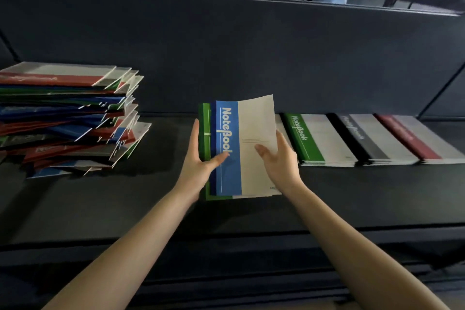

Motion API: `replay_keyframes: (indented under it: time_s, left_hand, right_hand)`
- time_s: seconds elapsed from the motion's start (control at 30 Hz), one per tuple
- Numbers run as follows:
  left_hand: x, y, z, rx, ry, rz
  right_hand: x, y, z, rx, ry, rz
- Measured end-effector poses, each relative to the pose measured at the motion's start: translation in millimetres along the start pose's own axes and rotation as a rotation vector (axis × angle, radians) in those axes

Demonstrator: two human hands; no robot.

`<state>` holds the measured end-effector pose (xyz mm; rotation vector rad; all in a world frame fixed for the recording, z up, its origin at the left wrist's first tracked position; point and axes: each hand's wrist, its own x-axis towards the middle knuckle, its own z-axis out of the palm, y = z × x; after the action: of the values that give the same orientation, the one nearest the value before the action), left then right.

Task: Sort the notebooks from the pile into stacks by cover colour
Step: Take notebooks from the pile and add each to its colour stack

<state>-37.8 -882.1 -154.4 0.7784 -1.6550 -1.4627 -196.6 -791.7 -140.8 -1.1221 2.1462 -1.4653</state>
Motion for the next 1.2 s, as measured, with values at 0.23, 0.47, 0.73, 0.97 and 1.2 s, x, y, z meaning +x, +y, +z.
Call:
replay_keyframes:
  time_s: [0.23, 0.47, 0.73, 0.97, 1.2]
  left_hand:
    - [11, -1, 1, 0.019, 0.019, 0.001]
    - [15, -1, -31, 0.109, 0.123, -0.005]
    - [18, -4, -38, 0.115, 0.165, -0.036]
    - [19, -7, -38, 0.103, 0.177, -0.069]
    - [19, -7, -30, 0.108, 0.146, -0.077]
  right_hand:
    - [24, 6, -23, -0.111, 0.066, -0.007]
    - [77, 30, -40, -0.255, 0.066, 0.051]
    - [103, 30, -17, -0.55, -0.006, 0.036]
    - [109, 41, -4, -0.717, -0.057, 0.046]
    - [101, 46, 6, -0.956, -0.123, 0.035]
